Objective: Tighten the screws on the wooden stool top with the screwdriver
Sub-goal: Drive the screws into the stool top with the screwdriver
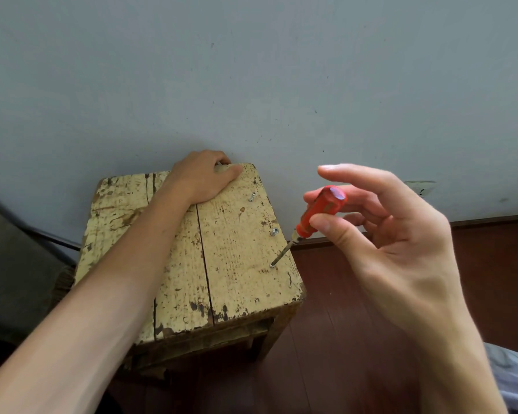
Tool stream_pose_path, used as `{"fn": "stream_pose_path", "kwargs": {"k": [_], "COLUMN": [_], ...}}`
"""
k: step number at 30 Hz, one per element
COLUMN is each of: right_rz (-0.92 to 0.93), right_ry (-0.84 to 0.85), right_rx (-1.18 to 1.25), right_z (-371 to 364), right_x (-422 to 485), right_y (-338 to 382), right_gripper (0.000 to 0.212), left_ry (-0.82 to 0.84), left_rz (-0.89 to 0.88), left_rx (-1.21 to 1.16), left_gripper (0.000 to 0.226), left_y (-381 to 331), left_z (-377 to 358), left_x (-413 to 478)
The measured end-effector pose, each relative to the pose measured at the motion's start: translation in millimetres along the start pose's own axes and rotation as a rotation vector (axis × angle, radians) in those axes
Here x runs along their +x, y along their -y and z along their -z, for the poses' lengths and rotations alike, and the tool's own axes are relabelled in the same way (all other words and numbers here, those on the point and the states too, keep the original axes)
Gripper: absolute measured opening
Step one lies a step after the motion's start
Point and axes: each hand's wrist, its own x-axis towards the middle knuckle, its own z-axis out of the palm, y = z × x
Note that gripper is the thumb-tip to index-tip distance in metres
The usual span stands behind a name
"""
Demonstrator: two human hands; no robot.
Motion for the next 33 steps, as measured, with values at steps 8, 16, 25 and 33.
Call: {"fn": "stream_pose_path", "kwargs": {"k": [8, 16, 25, 33], "right_rz": [0.044, -0.093, -0.007, -0.027], "right_ry": [-0.054, 0.162, -0.050, 0.021], "right_rx": [-0.088, 0.055, -0.066, -0.111], "right_z": [-5, 17, -4, 3], "right_x": [1, -1, 1, 0], "right_y": [-1, 8, 3, 2], "right_gripper": [0.034, 0.032, 0.032, 0.034], "left_ry": [0.003, 0.004, -0.003, -0.002], "left_rz": [0.001, 0.006, 0.004, -0.001], "left_rx": [0.001, 0.006, 0.013, 0.010], "left_gripper": [0.055, 0.055, 0.054, 0.054], "left_y": [2, 2, 1, 2], "left_z": [-1, -1, -1, -2], "left_x": [2, 3, 2, 2]}}
